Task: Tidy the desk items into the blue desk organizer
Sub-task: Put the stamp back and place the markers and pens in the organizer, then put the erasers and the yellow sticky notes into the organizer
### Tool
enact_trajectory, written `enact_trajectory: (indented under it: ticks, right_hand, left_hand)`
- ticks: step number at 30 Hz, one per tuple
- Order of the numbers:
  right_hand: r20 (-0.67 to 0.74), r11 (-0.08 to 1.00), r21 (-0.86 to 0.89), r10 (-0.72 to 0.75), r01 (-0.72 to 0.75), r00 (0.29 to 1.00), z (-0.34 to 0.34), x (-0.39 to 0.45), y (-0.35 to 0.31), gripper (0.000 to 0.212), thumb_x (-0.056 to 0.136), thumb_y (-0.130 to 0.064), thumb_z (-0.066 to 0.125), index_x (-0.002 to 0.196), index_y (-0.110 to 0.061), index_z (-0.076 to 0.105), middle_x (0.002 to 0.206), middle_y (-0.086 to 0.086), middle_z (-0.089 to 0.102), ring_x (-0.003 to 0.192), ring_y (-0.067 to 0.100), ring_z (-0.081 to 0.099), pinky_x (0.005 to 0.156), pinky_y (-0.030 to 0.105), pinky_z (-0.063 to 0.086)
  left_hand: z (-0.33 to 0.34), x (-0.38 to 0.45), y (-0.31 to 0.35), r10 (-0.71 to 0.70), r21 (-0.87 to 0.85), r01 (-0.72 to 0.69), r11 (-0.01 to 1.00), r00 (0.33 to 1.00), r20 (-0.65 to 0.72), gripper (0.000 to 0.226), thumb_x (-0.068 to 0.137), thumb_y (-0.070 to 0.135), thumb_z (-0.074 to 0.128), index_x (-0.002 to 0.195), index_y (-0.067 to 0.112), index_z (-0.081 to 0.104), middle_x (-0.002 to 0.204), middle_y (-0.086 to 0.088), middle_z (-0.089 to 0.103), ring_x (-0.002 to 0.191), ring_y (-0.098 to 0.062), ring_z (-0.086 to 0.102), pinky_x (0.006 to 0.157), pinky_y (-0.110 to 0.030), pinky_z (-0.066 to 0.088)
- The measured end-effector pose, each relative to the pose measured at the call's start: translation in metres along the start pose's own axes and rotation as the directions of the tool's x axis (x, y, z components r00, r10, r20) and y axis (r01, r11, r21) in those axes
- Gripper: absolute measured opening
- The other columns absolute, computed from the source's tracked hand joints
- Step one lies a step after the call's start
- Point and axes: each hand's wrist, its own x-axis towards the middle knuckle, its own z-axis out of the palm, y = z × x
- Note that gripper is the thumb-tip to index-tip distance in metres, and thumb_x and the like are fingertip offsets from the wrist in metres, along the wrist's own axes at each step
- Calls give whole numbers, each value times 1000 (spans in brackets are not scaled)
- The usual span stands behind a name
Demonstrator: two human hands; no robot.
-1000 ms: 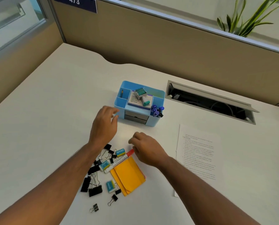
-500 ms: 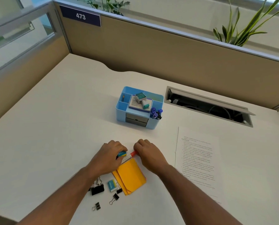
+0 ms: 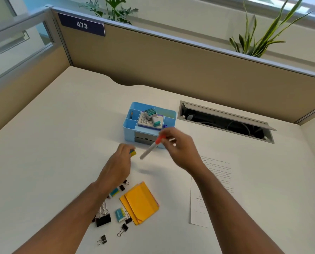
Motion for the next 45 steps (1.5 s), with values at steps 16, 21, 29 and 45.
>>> enact_trajectory:
  ticks: [16, 21, 29, 45]
  right_hand:
    - [-490, 976, -205, -45, -66, 870, 3, 34, 9, 13, 100, -21, 55, 111, -15, 54, 106, 2, 64, 97, 10, 56, 64, 20, 56]
    - [-344, 943, -314, -3, -112, 939, 10, 36, 16, 17, 96, -22, 60, 107, -11, 53, 112, 11, 65, 100, 18, 59, 64, 31, 57]
    - [-320, 916, -395, -70, -66, 945, 22, 23, 32, 24, 94, -20, 64, 115, -8, 62, 125, 12, 64, 109, 22, 58, 84, 35, 58]
    - [452, 832, -255, -347, 492, 821, 127, -70, 14, 18, 92, -18, 61, 108, -13, 66, 100, 6, 63, 90, 24, 56, 74, 41, 50]
  left_hand:
    - [-34, 104, 21, -147, 45, 159, 986, 968, -201, 21, 95, 20, 62, 110, 15, 48, 110, -12, 61, 99, -18, 53, 68, -31, 56]
    - [-29, 106, 8, -85, 127, 112, 985, 975, -205, 14, 93, 16, 65, 100, 12, 53, 100, -12, 64, 89, -18, 52, 64, -30, 47]
    - [-29, 110, 2, -16, 175, 47, 983, 985, -172, 8, 93, 13, 65, 97, 7, 64, 99, -12, 66, 94, -25, 55, 71, -38, 49]
    - [-34, -14, -23, 2, -3, -1, 1000, 983, 184, 5, 92, 24, 63, 96, 27, 62, 92, 14, 58, 82, -4, 55, 73, -27, 51]
